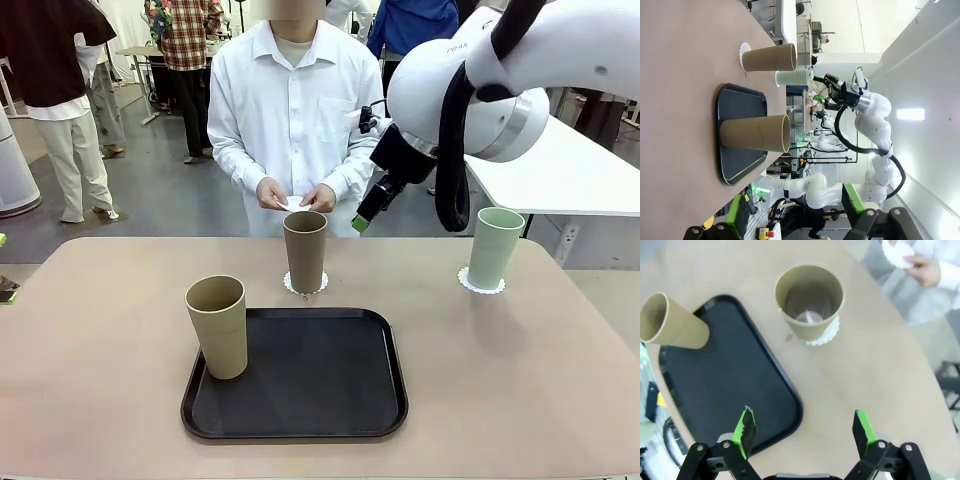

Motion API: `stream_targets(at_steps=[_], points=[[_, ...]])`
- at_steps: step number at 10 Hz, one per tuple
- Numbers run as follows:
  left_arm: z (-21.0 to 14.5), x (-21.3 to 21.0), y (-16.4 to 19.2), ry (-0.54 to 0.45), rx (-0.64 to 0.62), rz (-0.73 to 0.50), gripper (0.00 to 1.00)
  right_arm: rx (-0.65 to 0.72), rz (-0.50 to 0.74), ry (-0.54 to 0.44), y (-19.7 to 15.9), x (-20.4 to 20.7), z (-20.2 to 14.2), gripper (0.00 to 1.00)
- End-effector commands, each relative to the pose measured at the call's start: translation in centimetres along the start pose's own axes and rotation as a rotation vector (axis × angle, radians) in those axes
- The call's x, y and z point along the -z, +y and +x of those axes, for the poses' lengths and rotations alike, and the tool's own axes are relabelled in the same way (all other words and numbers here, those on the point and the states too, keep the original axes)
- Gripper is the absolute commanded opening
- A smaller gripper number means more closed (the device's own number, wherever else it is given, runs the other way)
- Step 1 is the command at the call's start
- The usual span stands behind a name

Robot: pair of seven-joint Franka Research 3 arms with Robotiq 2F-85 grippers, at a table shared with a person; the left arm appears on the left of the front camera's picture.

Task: Place coasters on the table and set cups on them.
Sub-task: Take one Reusable plastic cup from the Flat Tray and place it on a coaster set by the human.

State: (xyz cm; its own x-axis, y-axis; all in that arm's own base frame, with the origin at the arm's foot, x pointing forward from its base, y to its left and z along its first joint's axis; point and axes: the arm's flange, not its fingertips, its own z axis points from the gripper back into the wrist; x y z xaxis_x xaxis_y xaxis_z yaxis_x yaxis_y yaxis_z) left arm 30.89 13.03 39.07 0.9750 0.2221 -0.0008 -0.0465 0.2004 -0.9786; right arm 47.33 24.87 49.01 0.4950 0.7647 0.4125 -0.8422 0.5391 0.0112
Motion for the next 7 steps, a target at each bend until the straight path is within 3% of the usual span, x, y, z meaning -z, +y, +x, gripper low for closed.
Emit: stream_targets(at_steps=[1, 3, 4, 7], points=[[-0.04, -0.07, -0.12, -0.005, 0.008, -0.015, 1.00, 0.024, -0.002, 0.072, 1.63, -1.18, 0.33, 1.00], [-0.04, -0.07, -0.12, -0.005, 0.008, -0.015, 1.00, 0.026, 0.013, 0.119, 1.59, -1.68, 0.55, 1.00], [-0.04, -0.07, -0.12, -0.005, 0.008, -0.015, 1.00, 0.022, -0.005, 0.067, 1.94, -1.12, 0.20, 1.00], [-0.04, -0.07, -0.12, -0.005, 0.008, -0.015, 1.00, 0.022, -0.005, 0.067, 1.94, -1.12, 0.20, 1.00]])
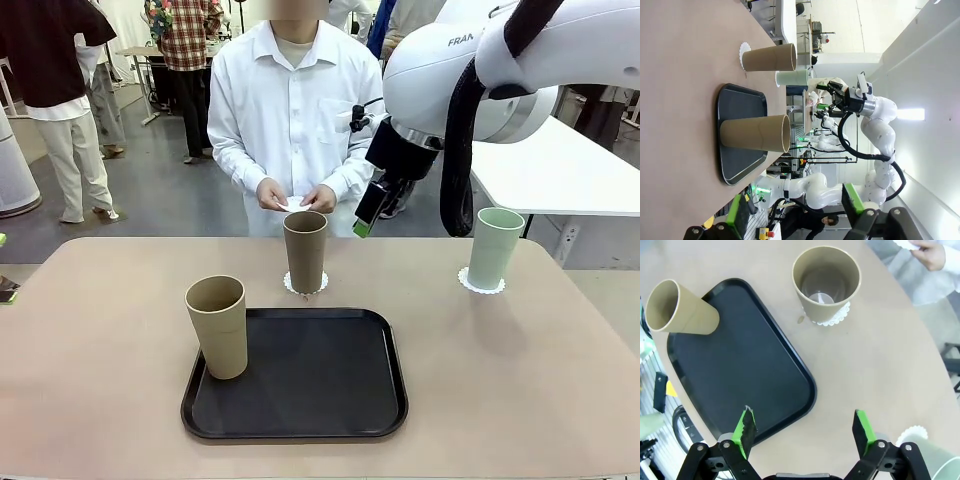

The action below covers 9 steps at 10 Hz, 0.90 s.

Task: Place coasters on the table and set cups on them.
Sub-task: Take one Reusable plastic cup from the Flat Tray and place it on a coaster set by the human.

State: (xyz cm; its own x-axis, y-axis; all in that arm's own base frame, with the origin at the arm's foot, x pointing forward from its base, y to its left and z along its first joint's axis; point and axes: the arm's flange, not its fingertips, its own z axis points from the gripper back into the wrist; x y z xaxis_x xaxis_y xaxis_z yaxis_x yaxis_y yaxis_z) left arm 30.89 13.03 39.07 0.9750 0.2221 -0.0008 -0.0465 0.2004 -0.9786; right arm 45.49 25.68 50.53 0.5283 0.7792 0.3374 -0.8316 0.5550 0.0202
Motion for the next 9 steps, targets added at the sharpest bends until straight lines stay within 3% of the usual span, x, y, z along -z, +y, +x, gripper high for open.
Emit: stream_targets(at_steps=[1, 9], points=[[-0.04, -0.07, -0.12, -0.005, 0.008, -0.015, 1.00, 0.001, -0.006, -0.014, -0.06, 0.38, -0.10, 1.00], [-0.04, -0.07, -0.12, -0.005, 0.008, -0.015, 1.00, -0.001, 0.000, -0.001, 0.05, 0.00, 0.04, 1.00]])
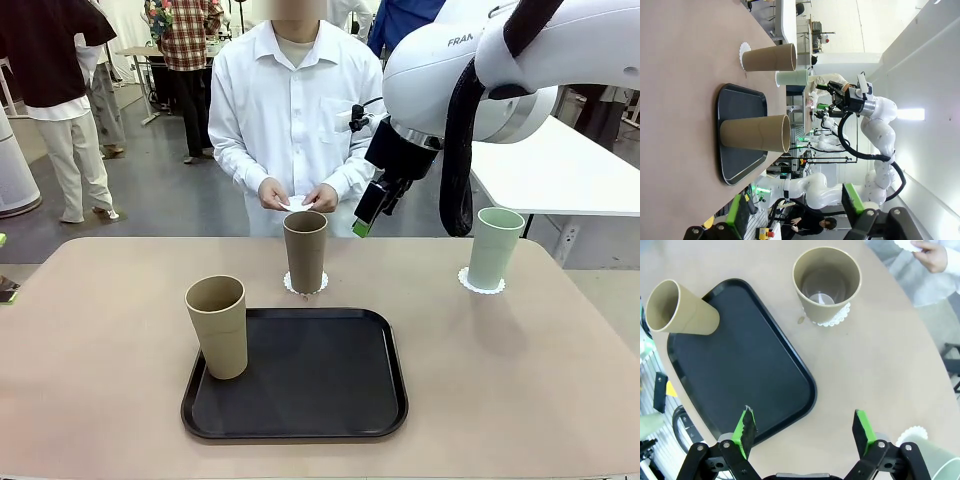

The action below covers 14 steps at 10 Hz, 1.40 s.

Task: Place coasters on the table and set cups on them.
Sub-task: Take one Reusable plastic cup from the Flat Tray and place it on a coaster set by the human.

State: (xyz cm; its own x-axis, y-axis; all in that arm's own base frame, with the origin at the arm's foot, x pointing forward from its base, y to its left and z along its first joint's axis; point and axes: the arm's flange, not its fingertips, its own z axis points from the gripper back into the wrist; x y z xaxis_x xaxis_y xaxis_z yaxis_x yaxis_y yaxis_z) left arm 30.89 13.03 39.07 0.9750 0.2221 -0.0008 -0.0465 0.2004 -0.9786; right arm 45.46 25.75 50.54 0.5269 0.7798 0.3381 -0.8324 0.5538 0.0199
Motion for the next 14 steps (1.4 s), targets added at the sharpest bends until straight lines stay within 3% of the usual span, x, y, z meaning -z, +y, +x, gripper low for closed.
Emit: stream_targets(at_steps=[1, 5, 8, 9, 10, 12, 14], points=[[0.0, -0.1, -0.1, -0.005, 0.008, -0.015, 1.00, 0.090, -0.056, -0.008, -0.8, -2.2, -3.8, 1.00], [0.0, -0.1, -0.1, -0.005, 0.008, -0.015, 1.00, 0.492, -0.152, -0.054, -8.6, -9.4, -17.4, 1.00], [0.0, -0.1, -0.1, -0.005, 0.008, -0.015, 1.00, 0.649, -0.032, -0.051, -11.8, -11.4, -24.7, 1.00], [0.0, -0.1, -0.1, -0.005, 0.008, -0.015, 1.00, 0.676, 0.059, -0.057, -12.6, -11.6, -27.1, 1.00], [0.0, -0.1, -0.1, -0.005, 0.008, -0.015, 1.00, 0.660, 0.190, -0.155, -13.4, -12.0, -29.1, 1.00], [0.0, -0.1, -0.1, -0.005, 0.008, -0.015, 1.00, 0.659, 0.318, -0.492, -15.6, -12.1, -33.4, 1.00], [0.0, -0.1, -0.1, -0.005, 0.008, -0.015, 1.00, 0.667, 0.473, -0.709, -16.4, -8.8, -37.1, 1.00]])
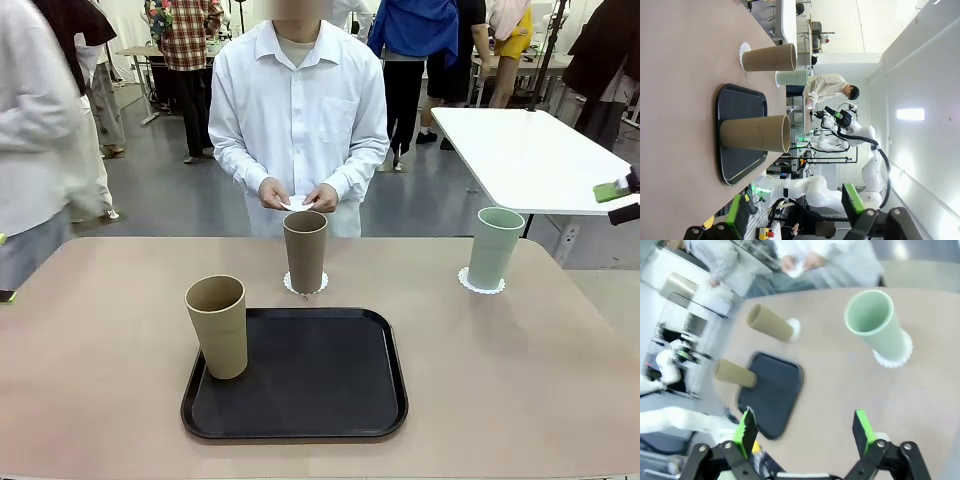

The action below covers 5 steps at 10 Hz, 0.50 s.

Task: Place coasters on the table and set cups on them.
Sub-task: Take one Reusable plastic cup from the Flat Tray and place it on a coaster set by the human.

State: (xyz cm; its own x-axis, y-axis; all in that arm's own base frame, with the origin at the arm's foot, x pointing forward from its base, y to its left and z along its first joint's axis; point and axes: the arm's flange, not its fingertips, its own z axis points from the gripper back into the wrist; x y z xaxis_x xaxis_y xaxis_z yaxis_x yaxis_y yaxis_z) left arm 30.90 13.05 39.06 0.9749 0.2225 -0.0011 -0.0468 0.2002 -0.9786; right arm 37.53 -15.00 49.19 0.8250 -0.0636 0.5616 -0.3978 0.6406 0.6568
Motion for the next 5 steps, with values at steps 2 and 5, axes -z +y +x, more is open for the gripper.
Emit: stream_targets(at_steps=[2, 5], points=[[0.0, -0.1, -0.1, -0.005, 0.008, -0.015, 1.00, 0.054, 0.401, -0.065, -5.3, 3.2, -4.9, 1.00], [0.0, -0.1, -0.1, -0.005, 0.008, -0.015, 1.00, 0.114, 0.537, -0.039, -8.7, 5.4, -7.4, 1.00]])
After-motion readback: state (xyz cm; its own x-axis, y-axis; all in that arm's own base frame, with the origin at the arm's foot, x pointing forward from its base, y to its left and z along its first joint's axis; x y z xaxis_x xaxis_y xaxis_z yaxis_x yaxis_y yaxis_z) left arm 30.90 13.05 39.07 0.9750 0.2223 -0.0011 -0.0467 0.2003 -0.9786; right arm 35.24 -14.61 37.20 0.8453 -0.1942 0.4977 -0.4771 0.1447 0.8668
